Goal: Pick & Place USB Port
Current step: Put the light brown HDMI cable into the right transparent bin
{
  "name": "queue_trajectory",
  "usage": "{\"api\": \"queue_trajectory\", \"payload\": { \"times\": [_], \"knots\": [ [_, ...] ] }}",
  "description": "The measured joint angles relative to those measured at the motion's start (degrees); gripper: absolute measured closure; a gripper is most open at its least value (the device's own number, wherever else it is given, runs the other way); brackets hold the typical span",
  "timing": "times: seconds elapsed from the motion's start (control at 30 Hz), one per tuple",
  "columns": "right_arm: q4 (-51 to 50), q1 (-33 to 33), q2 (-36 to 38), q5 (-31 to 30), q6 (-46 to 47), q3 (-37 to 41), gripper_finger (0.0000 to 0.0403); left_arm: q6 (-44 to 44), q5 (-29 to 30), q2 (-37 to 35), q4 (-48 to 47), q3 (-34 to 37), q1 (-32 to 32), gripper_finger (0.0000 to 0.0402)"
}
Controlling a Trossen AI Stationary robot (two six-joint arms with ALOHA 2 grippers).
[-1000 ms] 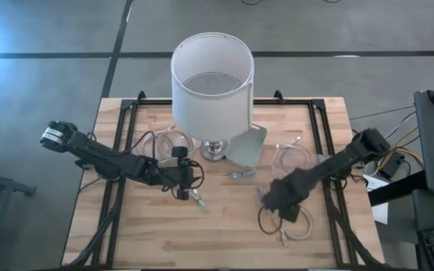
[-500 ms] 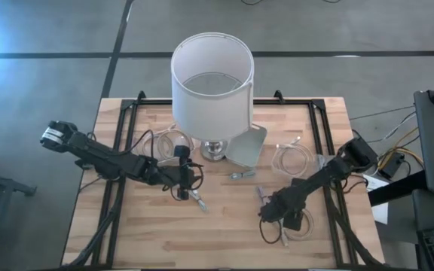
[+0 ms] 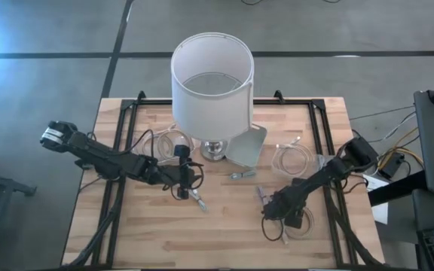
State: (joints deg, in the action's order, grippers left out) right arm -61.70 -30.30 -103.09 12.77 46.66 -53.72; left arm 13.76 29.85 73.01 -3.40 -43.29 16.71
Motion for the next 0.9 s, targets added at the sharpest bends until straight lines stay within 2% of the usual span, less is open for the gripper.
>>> {"api": "queue_trajectory", "payload": {
  "times": [0.43, 0.67, 0.9],
  "knots": [
    [3.3, 0.41, -0.24, 0.41, -1.99, -3.99, 0.0377, 0.0, 0.0, 0.0, 0.05, 0.04, -0.11, 0.0216],
    [-0.28, 1.93, -0.28, -0.54, -3.82, -9.56, 0.0387, 0.0, 0.0, 0.0, 0.06, 0.09, -0.09, 0.0216],
    [-15.22, 1.97, 0.9, -11.51, -3.38, -17.18, 0.0388, 0.0, 0.0, 0.0, 0.03, 0.09, -0.09, 0.0216]
  ]
}}
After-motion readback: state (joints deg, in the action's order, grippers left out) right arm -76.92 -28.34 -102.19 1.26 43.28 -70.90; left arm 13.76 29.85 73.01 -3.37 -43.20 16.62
